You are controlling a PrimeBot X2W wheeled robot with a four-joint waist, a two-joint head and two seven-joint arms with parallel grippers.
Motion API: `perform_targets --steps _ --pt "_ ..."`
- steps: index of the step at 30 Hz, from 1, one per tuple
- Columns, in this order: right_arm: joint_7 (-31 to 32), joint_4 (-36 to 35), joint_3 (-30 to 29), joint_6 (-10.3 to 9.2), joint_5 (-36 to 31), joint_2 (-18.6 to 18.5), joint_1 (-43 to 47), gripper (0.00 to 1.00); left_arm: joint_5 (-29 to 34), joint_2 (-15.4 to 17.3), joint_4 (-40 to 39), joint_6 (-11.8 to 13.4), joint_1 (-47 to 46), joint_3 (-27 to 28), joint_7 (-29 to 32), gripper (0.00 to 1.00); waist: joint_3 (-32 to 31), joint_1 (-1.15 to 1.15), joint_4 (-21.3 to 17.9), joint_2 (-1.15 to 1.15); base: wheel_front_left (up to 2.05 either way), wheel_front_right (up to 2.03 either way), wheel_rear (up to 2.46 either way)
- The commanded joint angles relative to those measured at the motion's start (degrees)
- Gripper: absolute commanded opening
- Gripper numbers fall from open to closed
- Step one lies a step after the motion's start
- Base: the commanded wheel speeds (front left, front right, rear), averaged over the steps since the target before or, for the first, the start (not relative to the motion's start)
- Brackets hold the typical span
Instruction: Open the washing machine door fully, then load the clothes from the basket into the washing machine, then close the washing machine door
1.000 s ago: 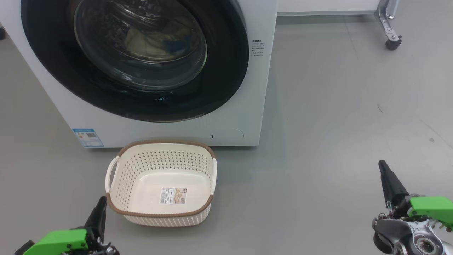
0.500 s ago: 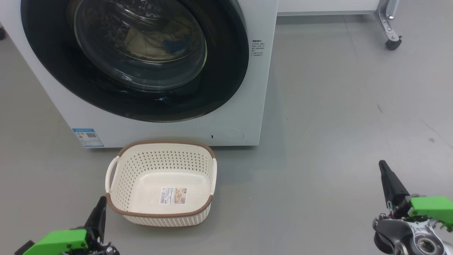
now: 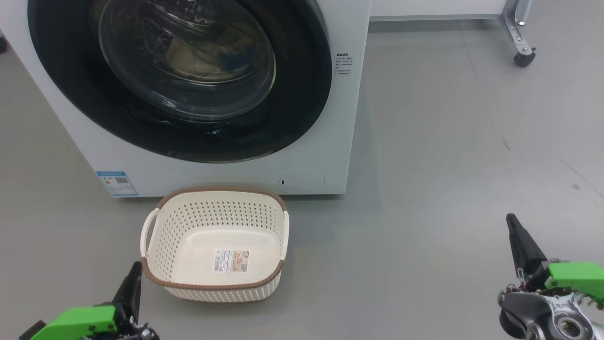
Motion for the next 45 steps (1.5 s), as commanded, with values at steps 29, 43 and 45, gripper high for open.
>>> perform_targets --steps 29,43,45 --pt "0.8 -1.8 0.5 -0.17 -0.5 -0.6 -3.1 0.0 -0.2 0.5 -1.6 -0.4 -2.9 2.1 0.4 0.0 0.0 0.0 0.0 0.0 0.0 0.0 0.0" --pt "0.9 -1.8 0.4 -0.17 -0.6 -0.5 -3.2 0.0 -0.2 0.4 -1.6 -0.4 -2.9 2.1 0.4 0.0 0.0 0.0 0.0 0.0 0.0 0.0 0.0" --pt "0.9 -1.8 0.3 -0.17 -0.7 -0.5 -3.2 0.0 -0.2 0.4 -1.6 -0.4 -2.9 2.1 0.4 0.0 0.0 0.0 0.0 0.0 0.0 0.0 0.0"
